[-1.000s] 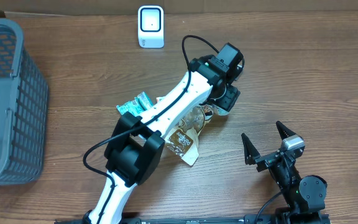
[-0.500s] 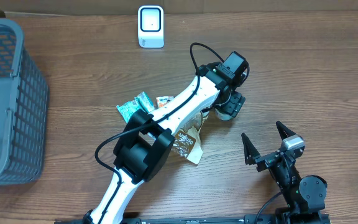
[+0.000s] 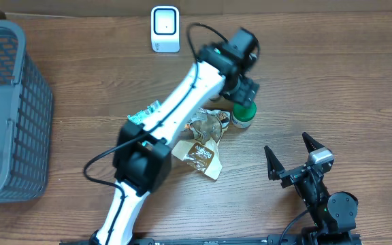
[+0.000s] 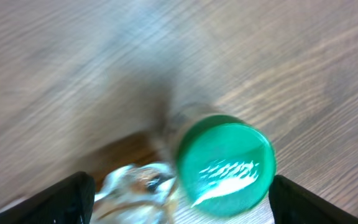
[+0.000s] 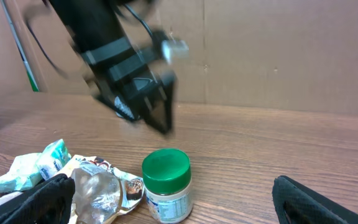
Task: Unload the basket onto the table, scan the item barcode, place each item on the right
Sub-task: 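Release the jar and retract the left gripper to the upper left, then move the right gripper forward toward the green-lidded jar, then lower the right gripper over the jar and close on its body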
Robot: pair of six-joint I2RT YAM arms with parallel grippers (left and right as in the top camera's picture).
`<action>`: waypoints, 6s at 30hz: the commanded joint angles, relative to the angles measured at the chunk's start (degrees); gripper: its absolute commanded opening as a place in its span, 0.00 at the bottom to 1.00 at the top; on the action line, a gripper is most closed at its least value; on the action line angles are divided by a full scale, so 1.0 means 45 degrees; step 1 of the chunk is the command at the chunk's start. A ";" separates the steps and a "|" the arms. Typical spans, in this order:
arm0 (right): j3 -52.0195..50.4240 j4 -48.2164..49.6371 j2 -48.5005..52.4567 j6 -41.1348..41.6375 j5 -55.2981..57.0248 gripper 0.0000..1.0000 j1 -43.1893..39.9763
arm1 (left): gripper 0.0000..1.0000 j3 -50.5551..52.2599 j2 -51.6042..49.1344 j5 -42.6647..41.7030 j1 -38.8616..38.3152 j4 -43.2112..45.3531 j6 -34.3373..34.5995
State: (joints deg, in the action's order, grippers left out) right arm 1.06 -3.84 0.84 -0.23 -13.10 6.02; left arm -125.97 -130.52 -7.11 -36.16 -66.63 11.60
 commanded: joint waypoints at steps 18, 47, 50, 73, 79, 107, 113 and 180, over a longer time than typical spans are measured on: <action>-0.0136 0.0078 -0.0146 -0.0039 0.0087 1.00 -0.0019 | 0.99 -0.2356 0.4988 0.0340 0.8587 -0.4138 -0.1457; -0.0131 0.0000 -0.0146 -0.0831 0.1282 1.00 -0.0019 | 0.99 -0.2244 0.4935 0.0112 1.0948 -0.4668 -0.1865; -0.0131 -0.0121 -0.0146 -0.0918 0.2152 1.00 -0.0019 | 1.00 -0.2244 0.4935 0.0112 1.0948 -0.4668 -0.1865; 0.2161 0.0083 0.0607 -0.0248 -0.0656 1.00 -0.0010 | 1.00 -0.2244 0.4935 0.0107 1.0948 -0.4668 -0.1865; 0.6071 -0.2438 0.3245 -0.0291 -0.1141 1.00 -0.0005 | 1.00 -0.2244 0.4935 0.0107 1.0948 -0.4668 -0.1870; 1.9496 -1.4644 1.9244 -0.0287 -0.3070 1.00 -0.0005 | 0.99 -0.2244 0.4935 0.0107 1.0948 -0.4668 -0.1865; 1.9496 -1.4018 2.0395 -0.0287 -0.2953 0.93 -0.0005 | 1.00 -0.2244 0.4935 0.0112 1.0948 -0.4668 -0.1865; 1.7937 -1.0491 2.3562 0.4789 0.2327 0.82 0.2817 | 0.99 -0.2244 0.4935 0.0107 1.0948 -0.4668 -0.1865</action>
State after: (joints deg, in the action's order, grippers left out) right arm 83.72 -51.68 106.85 20.56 -2.61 18.33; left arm -135.59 -109.06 -5.98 13.17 -87.68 4.23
